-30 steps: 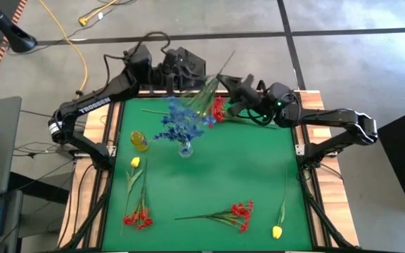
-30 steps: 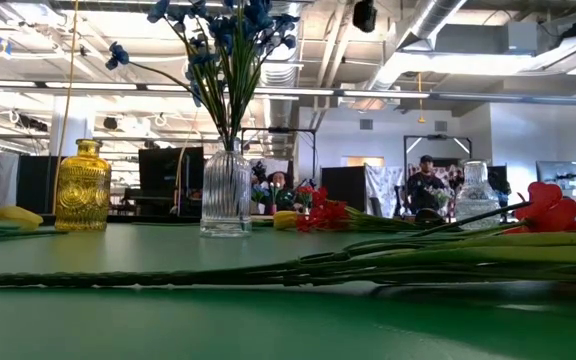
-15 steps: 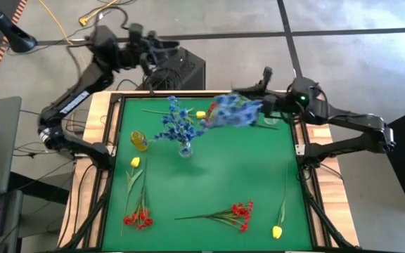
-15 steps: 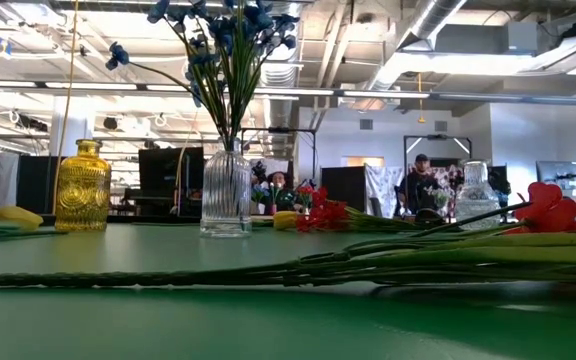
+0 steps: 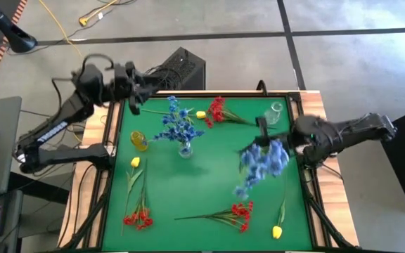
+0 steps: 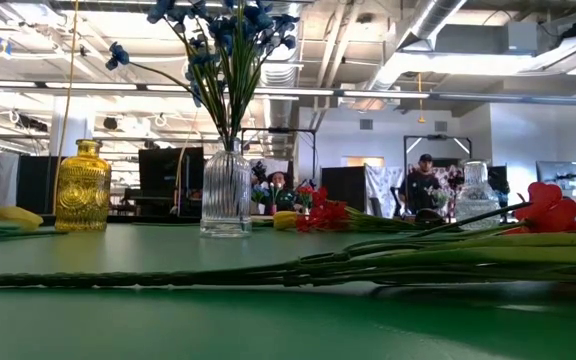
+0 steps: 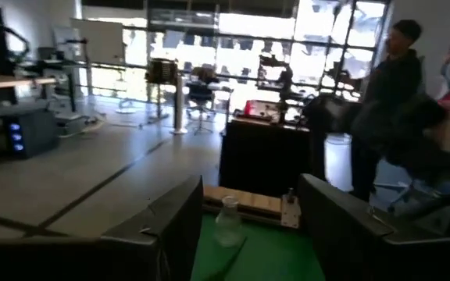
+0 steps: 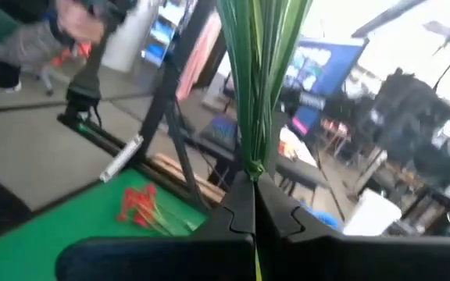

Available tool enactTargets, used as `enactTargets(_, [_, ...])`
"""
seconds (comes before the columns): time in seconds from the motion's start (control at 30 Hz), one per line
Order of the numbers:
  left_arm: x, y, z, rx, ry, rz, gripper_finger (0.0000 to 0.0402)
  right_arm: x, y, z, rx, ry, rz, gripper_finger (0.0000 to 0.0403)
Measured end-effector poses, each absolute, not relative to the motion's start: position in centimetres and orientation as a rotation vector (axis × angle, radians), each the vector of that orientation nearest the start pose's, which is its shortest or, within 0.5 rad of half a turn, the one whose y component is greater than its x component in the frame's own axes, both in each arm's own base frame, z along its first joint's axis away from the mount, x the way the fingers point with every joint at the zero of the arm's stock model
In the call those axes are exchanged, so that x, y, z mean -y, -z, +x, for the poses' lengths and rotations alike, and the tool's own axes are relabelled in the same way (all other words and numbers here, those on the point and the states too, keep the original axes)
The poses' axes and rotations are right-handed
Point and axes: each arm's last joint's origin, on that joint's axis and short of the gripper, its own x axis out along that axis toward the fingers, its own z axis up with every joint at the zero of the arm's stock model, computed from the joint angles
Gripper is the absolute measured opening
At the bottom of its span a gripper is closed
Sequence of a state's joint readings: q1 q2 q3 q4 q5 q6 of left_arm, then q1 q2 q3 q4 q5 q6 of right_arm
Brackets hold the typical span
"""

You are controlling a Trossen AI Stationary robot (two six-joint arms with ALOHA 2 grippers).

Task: Sort flowers into vase by color
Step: Put the blue flowers into the bottom transparent vase

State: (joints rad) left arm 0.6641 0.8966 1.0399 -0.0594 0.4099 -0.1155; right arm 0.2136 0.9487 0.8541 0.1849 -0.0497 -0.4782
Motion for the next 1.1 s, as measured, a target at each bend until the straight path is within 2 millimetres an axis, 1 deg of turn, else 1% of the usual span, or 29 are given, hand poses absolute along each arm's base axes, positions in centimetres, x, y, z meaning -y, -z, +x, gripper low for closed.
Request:
enactTargets(0.13, [-10.2,-37.5,14.8,0.101,-0.288,-0.066,0.0199,-7.1,-32.4,21.5,0.264,-0.223,-0.497,0.0017])
enactTargets(0.23, [-10.2,-36.0,14.4,0.095,-0.371,-0.037,0.0199,-8.3,-29.6,22.5,0.319,-0.227,-0.520,0.0017])
enactTargets(0.3, [-10.4,-35.4,14.3,0.079,-0.461,-0.008,0.0199,-8.8,-28.3,23.7,0.343,-0.221,-0.517,0.0017])
enactTargets(0.37, [-10.6,-34.7,14.3,0.050,-0.516,-0.011,0.0199,-9.2,-26.9,25.3,0.354,-0.207,-0.517,0.0017])
enactTargets(0.5, [-11.1,-33.3,14.9,-0.042,-0.536,-0.030,0.0199,-9.5,-24.6,28.8,0.365,-0.162,-0.559,0.0017])
enactTargets(0.63, [-11.7,-32.1,15.6,-0.116,-0.538,-0.059,0.0199,-9.0,-23.4,32.0,0.391,-0.096,-0.587,0.0017])
enactTargets(0.77, [-12.0,-31.4,16.1,-0.164,-0.537,-0.072,0.0199,-7.2,-22.1,34.6,0.362,-0.037,-0.574,0.0018])
enactTargets(0.93, [-12.4,-30.8,16.5,-0.198,-0.536,-0.086,0.0199,-4.6,-20.9,36.5,0.318,0.014,-0.504,0.0018])
enactTargets(1.0, [-12.4,-30.7,16.5,-0.206,-0.536,-0.090,0.0199,-3.9,-20.7,36.9,0.305,0.026,-0.495,0.0018])
enactTargets(1.1, [-12.3,-30.7,16.5,-0.206,-0.535,-0.091,0.0199,-3.4,-20.6,37.2,0.305,0.038,-0.496,0.0018])
